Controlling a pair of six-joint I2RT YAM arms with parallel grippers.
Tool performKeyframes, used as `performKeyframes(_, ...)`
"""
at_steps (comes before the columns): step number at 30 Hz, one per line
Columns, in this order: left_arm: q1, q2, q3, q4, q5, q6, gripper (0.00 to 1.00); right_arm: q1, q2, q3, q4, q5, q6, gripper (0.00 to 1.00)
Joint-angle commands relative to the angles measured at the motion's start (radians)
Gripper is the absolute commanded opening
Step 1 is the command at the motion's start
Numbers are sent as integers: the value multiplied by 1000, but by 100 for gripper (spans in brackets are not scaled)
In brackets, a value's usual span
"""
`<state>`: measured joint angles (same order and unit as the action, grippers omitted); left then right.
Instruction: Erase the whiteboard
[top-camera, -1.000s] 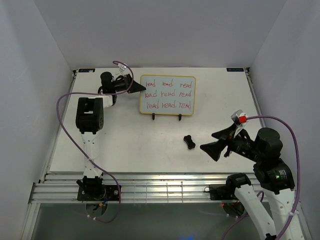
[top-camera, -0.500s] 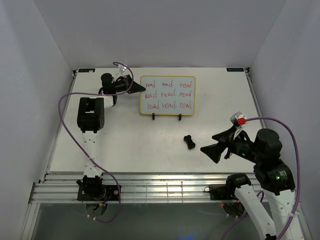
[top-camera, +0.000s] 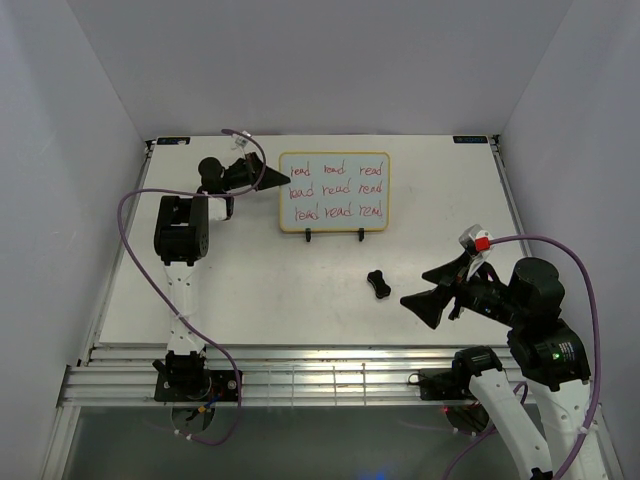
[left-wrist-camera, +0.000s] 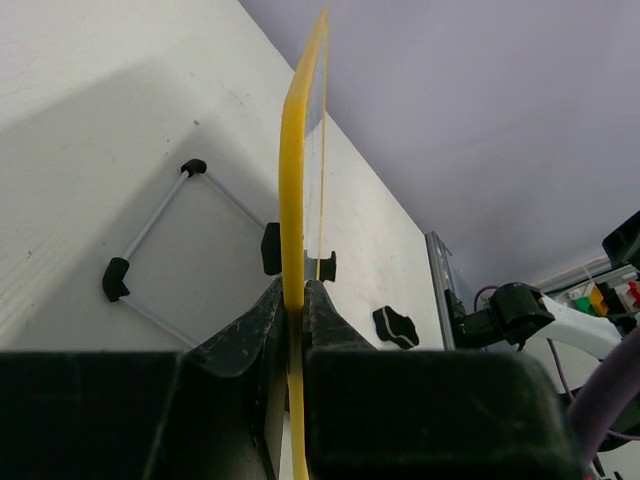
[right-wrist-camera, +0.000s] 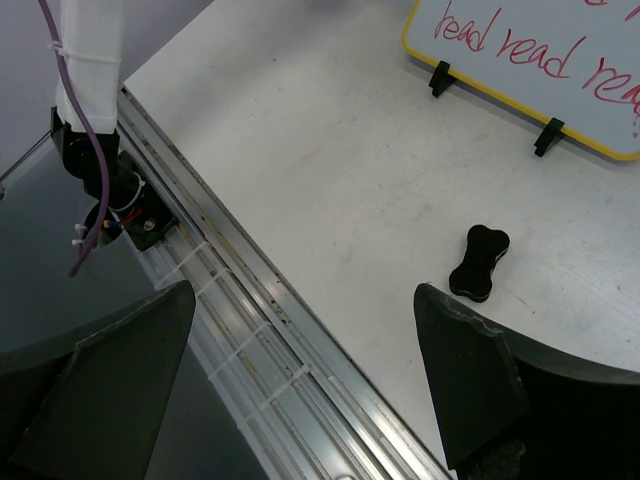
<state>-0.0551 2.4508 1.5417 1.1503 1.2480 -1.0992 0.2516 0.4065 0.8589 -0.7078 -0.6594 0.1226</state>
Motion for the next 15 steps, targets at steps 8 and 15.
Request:
performKeyframes(8,-3,-162,46,249,-101,-202,0,2,-14,0,54,-43,-3,94)
performKeyframes(15,-17,-251,74,189,-119,-194,0,2,5,-21,77,56,48,92)
